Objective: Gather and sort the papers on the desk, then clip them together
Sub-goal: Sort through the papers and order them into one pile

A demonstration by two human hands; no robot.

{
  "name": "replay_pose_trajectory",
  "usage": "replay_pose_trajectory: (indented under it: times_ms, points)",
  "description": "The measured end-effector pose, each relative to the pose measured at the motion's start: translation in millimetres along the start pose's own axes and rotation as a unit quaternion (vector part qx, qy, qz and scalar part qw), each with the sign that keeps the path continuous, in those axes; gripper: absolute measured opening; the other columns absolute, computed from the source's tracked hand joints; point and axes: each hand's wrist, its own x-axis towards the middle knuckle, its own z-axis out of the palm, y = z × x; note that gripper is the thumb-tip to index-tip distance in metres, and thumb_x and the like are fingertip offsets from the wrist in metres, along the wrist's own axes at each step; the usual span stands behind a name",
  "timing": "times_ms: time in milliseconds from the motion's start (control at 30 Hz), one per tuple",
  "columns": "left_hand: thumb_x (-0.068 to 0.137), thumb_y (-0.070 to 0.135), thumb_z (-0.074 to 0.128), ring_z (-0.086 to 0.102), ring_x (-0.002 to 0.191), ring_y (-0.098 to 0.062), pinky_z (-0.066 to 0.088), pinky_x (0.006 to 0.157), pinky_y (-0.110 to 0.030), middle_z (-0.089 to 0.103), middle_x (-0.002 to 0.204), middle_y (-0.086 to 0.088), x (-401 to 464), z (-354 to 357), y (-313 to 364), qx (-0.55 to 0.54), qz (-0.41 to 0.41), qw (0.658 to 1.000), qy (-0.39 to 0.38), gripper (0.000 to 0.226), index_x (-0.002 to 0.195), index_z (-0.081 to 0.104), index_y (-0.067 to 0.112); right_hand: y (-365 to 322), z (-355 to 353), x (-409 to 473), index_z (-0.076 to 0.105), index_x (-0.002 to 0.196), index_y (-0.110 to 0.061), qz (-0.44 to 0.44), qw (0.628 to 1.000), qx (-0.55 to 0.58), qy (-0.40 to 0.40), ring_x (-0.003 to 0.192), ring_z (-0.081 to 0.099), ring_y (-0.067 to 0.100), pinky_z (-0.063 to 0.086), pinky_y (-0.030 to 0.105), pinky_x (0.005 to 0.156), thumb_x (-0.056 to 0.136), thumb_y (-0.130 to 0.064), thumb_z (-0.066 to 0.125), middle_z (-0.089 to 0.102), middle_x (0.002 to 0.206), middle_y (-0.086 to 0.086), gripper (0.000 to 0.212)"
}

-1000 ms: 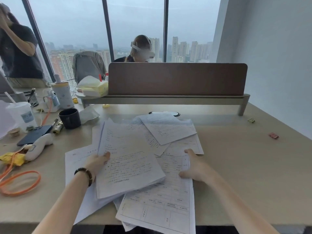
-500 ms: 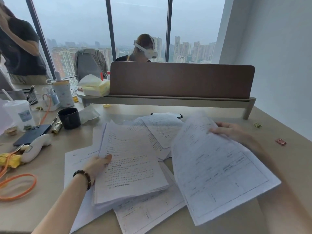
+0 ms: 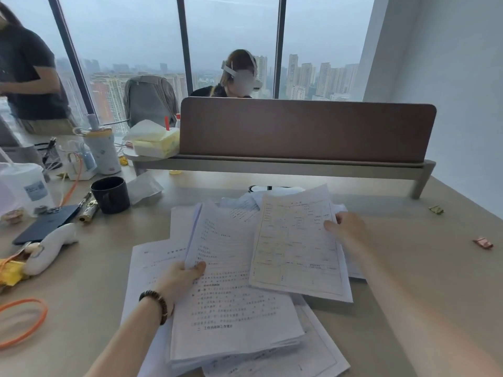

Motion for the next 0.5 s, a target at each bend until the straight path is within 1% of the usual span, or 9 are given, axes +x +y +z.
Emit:
replay_pose_trajectory:
  times_ms: [33, 67, 100, 133, 167, 233, 367, 433, 500]
  points:
    - [0.097, 0.02, 0.059, 0.075, 0.086, -0.033, 0.059, 0.079, -0.043, 0.079, 0.093, -0.014, 2.4, 3.1, 0.6, 0.004, -0.001, 1.0, -0.003, 0.021, 0.101, 0.073, 0.005, 4.3, 7.9, 6.3, 0.06, 0.092, -0.011, 0.007, 0.998, -0.058, -0.015, 0.099, 0.063, 0.032, 0.047, 0.035, 0.074, 0.086, -0.041, 0.062, 0.067, 0.104, 0.013, 0.03]
    - [0.097, 0.02, 0.059, 0.075, 0.087, -0.033, 0.059, 0.082, -0.045, 0.079, 0.092, -0.013, 4.1, 6.6, 1.8, 0.008, -0.001, 1.0, -0.007, 0.021, 0.101, 0.073, 0.005, 9.5, 15.4, 12.8, 0.06, 0.109, -0.016, 0.025, 0.993, -0.113, -0.037, 0.12, 0.055, 0.035, 0.046, 0.042, 0.091, 0.084, -0.056, 0.059, 0.061, 0.125, 0.014, 0.047]
    - [0.097, 0.02, 0.059, 0.075, 0.087, -0.033, 0.059, 0.082, -0.045, 0.079, 0.092, -0.013, 5.4, 9.7, 3.3, 0.011, -0.001, 1.0, -0.01, 0.021, 0.1, 0.073, 0.005, 14.6, 22.2, 18.6, 0.054, 0.124, -0.022, 0.047, 0.984, -0.161, -0.064, 0.133, 0.044, 0.036, 0.039, 0.051, 0.103, 0.079, -0.071, 0.052, 0.052, 0.139, 0.013, 0.067]
    - [0.097, 0.02, 0.059, 0.075, 0.087, -0.033, 0.059, 0.082, -0.044, 0.079, 0.091, -0.012, 6.6, 12.8, 5.1, 0.014, 0.0, 1.0, -0.013, 0.021, 0.1, 0.073, 0.005, 20.4, 29.1, 25.5, 0.047, 0.133, -0.026, 0.059, 0.976, -0.192, -0.084, 0.139, 0.037, 0.037, 0.033, 0.056, 0.109, 0.072, -0.082, 0.046, 0.047, 0.146, 0.012, 0.084]
    - [0.097, 0.02, 0.059, 0.075, 0.087, -0.032, 0.06, 0.081, -0.043, 0.079, 0.091, -0.012, 8.3, 15.6, 6.7, 0.021, 0.001, 1.0, -0.015, 0.021, 0.1, 0.074, 0.005, 23.2, 34.0, 29.1, 0.042, 0.139, -0.027, 0.062, 0.971, -0.211, -0.096, 0.14, 0.035, 0.036, 0.03, 0.059, 0.111, 0.068, -0.086, 0.042, 0.044, 0.149, 0.011, 0.092]
    - [0.097, 0.021, 0.059, 0.075, 0.087, -0.032, 0.06, 0.082, -0.044, 0.079, 0.092, -0.012, 12.3, 20.8, 9.2, 0.037, 0.006, 0.999, -0.019, 0.021, 0.099, 0.074, 0.006, 22.5, 35.8, 27.7, 0.038, 0.143, -0.028, 0.049, 0.969, -0.224, -0.094, 0.14, 0.036, 0.035, 0.029, 0.058, 0.112, 0.075, -0.083, 0.043, 0.042, 0.15, 0.01, 0.087]
    - [0.097, 0.022, 0.058, 0.075, 0.088, -0.032, 0.059, 0.085, -0.047, 0.078, 0.095, -0.013, 18.2, 32.1, 14.5, 0.049, 0.004, 0.998, -0.028, 0.021, 0.101, 0.073, 0.007, 20.1, 33.7, 21.1, 0.046, 0.136, -0.024, 0.003, 0.966, -0.254, -0.054, 0.135, 0.041, 0.033, 0.033, 0.053, 0.107, 0.082, -0.076, 0.049, 0.046, 0.144, 0.008, 0.075]
    - [0.097, 0.022, 0.058, 0.074, 0.089, -0.033, 0.059, 0.085, -0.048, 0.078, 0.096, -0.014, 20.0, 37.3, 16.4, 0.048, 0.001, 0.998, -0.035, 0.023, 0.103, 0.072, 0.005, 22.0, 30.3, 20.2, 0.048, 0.135, -0.025, 0.016, 0.97, -0.24, -0.044, 0.136, 0.038, 0.035, 0.031, 0.052, 0.108, 0.08, -0.077, 0.052, 0.044, 0.145, 0.01, 0.076]
    - [0.097, 0.022, 0.06, 0.074, 0.09, -0.036, 0.058, 0.086, -0.05, 0.078, 0.096, -0.016, 20.7, 41.4, 17.9, 0.037, -0.01, 0.998, -0.041, 0.025, 0.106, 0.071, 0.003, 25.5, 25.8, 18.3, 0.046, 0.138, -0.025, 0.036, 0.972, -0.228, -0.045, 0.138, 0.033, 0.039, 0.029, 0.052, 0.11, 0.077, -0.081, 0.051, 0.038, 0.148, 0.017, 0.083]
